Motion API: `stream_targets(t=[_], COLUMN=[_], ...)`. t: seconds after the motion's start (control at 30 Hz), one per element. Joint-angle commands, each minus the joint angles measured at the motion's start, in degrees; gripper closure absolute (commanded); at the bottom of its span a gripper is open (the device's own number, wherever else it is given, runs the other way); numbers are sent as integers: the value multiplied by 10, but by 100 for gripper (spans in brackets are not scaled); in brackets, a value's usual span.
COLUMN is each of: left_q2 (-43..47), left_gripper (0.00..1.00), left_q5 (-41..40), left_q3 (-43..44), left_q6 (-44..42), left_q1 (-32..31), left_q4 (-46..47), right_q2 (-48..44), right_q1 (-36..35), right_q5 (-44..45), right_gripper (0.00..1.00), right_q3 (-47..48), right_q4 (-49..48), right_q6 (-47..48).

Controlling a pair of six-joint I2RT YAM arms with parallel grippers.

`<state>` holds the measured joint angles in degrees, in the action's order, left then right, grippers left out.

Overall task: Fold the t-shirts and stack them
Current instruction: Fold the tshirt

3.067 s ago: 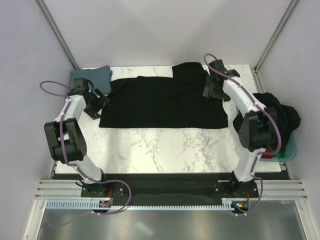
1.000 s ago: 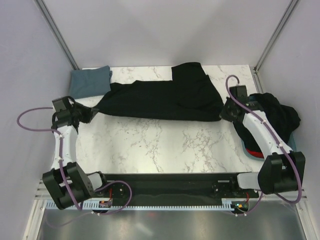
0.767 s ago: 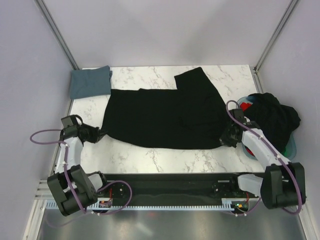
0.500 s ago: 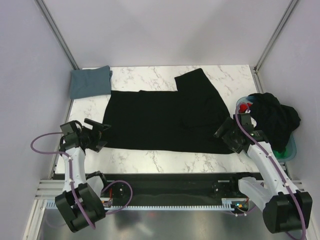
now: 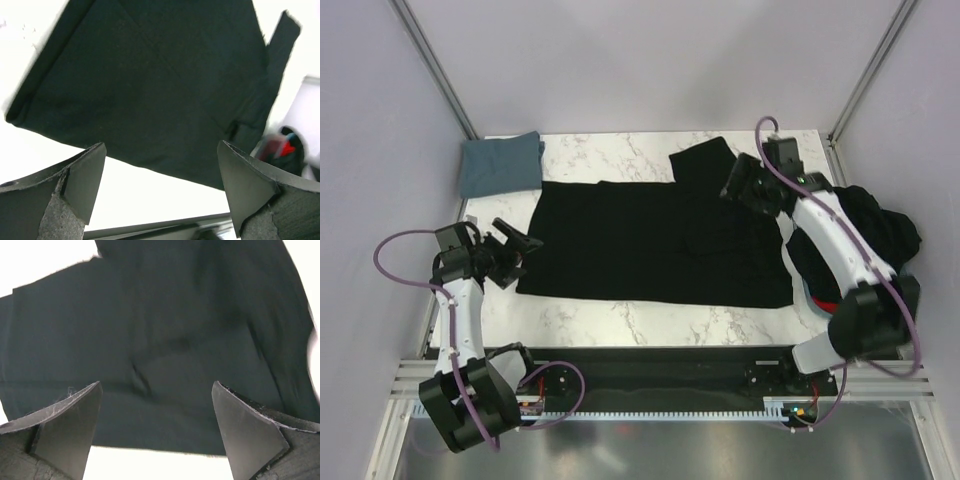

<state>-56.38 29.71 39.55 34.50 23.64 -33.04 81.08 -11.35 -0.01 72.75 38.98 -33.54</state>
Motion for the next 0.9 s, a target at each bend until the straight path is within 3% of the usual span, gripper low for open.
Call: stream_targets(t=[0.0, 0.2, 0.27, 0.53, 0.87], left_q2=[-19, -58, -54, -47, -51], left_gripper=[0, 0, 0, 0, 0], left_q5=[-41, -50, -55, -48, -33], left_q3=[49, 51, 52, 45, 41], left_q6=[-76, -85, -86, -82, -84], left_q1=[-20, -43, -44, -46, -63], left_q4=[-18, -12, -10, 1, 3], right_q2=[189, 440, 482, 625, 746], right_q1=[5, 10, 17, 52, 55], right_q5=[-10, 11, 12, -32, 18], right_gripper=[2, 2, 2, 2, 2], right_q3=[148, 429, 482, 564, 644], right_q4=[-21, -43, -67, -245, -328], right_q6=[69, 93, 94, 75, 95])
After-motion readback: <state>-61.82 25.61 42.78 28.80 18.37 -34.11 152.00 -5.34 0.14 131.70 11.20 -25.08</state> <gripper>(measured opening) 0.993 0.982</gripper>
